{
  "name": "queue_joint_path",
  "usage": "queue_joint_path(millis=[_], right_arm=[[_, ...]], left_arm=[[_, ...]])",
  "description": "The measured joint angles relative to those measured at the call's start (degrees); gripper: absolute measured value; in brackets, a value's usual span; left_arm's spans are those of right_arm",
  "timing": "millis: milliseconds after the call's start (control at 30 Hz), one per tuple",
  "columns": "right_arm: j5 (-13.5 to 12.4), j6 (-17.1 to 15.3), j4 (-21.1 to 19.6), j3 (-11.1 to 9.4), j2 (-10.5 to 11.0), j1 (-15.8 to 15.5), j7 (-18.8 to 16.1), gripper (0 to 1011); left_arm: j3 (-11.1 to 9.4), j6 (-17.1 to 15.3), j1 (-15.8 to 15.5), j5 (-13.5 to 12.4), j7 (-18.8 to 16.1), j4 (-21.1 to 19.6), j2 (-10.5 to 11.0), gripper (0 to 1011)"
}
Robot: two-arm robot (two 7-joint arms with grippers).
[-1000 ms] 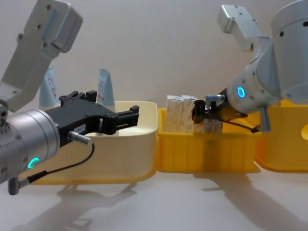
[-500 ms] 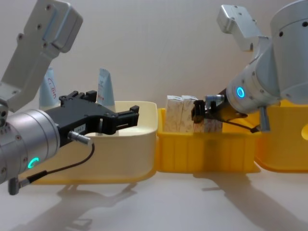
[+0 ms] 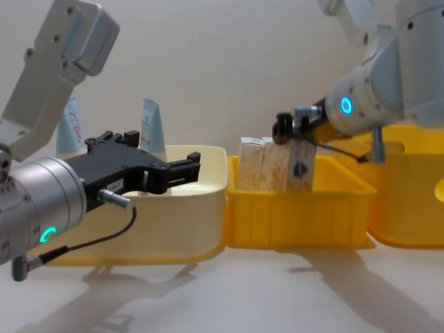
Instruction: Bimanual collaborative sorting of washing and personal care products
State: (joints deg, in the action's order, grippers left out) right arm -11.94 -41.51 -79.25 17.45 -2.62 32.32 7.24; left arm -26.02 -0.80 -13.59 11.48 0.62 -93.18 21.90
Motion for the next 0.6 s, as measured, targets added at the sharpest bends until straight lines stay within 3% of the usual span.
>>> queue_joint_path(millis=[600], right_arm=[[2.5,8.0,-4.6,-1.0,1.4,1.9,-0.5,391]], left_arm=[[0.0,0.0,0.0,0.0,0.0,0.0,0.0,1003]])
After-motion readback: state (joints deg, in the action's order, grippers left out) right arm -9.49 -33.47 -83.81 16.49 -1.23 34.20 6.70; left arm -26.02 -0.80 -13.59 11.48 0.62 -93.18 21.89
